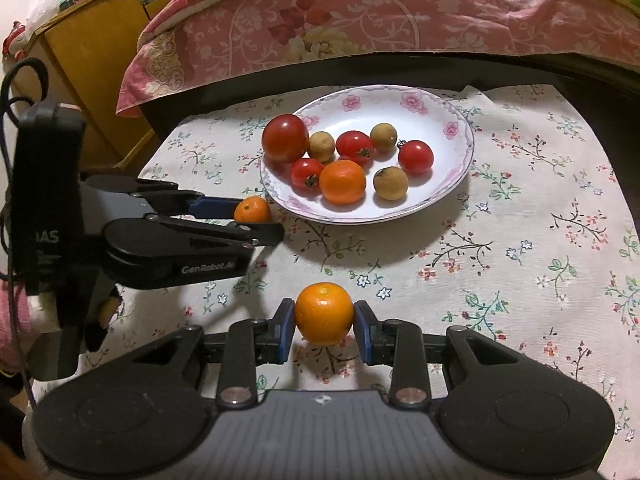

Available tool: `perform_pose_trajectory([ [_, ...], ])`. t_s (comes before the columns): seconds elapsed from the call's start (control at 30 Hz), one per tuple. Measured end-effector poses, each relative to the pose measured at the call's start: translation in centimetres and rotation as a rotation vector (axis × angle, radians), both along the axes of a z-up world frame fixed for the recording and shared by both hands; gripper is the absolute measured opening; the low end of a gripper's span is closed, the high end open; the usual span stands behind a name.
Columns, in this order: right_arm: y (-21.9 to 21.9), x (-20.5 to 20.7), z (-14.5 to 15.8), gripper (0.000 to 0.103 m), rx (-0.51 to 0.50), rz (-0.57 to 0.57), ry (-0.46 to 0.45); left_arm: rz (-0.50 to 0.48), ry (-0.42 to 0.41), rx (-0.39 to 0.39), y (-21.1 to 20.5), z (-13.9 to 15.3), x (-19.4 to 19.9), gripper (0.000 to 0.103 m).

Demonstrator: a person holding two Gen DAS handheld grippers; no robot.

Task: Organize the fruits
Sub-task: 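Grasp the other tangerine with the left tool while the right tool holds its tangerine, then carry both tangerines in the left and right tools to the plate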

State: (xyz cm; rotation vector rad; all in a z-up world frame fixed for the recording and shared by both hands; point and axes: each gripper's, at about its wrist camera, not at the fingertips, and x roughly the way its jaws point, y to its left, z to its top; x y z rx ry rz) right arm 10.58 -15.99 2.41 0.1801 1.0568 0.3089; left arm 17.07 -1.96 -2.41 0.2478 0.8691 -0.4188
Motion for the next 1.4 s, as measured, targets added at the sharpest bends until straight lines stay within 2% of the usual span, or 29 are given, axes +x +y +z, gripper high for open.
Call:
perform_pose_trajectory([
  [0.2, -0.1, 0.1, 0.0, 0.032, -0.009, -0.001, -0.002, -0.003, 0.031, -0.002, 0.9, 0.3, -1.9, 0.039],
  [0.5, 1.0, -0.4, -0.4, 0.032, -0.039, 0.051, 0.002, -0.060, 0.070, 0.006, 0.7, 1.0, -7.1, 0.040],
  [0.73, 1.7, -0.6, -1.3, 0.032, -0.058, 0.096, 0.019, -0.070, 0.073, 0.005, 0.5, 0.3, -7.4, 0.041],
  [1.07, 1.9, -0.8, -1.4, 0.035, -0.070, 0.124, 0.015, -0.086, 0.049, 0.030, 0.4, 0.1, -7.4, 0.062],
  [1.2, 1.9, -0.9, -1.4, 0.036, -0.071, 0.124, 0.016, -0.077, 0.052, 0.026, 0.6, 0.0, -7.3, 0.059],
  [1.27, 1.9, -0.9, -1.4, 0.036, -0.076, 0.124, 0.012, -0.071, 0.054, 0.021, 0.6, 0.1, -7.3, 0.047],
  [1.33, 1.9, -0.9, -1.4, 0.035, -0.081, 0.125, 0.010, -0.067, 0.066, 0.008, 0.6, 0.1, -7.2, 0.041],
  [1.4, 1.9, -0.8, -1.2, 0.035, -0.082, 0.123, 0.012, -0.065, 0.070, 0.004, 0.6, 0.1, -7.2, 0.040],
])
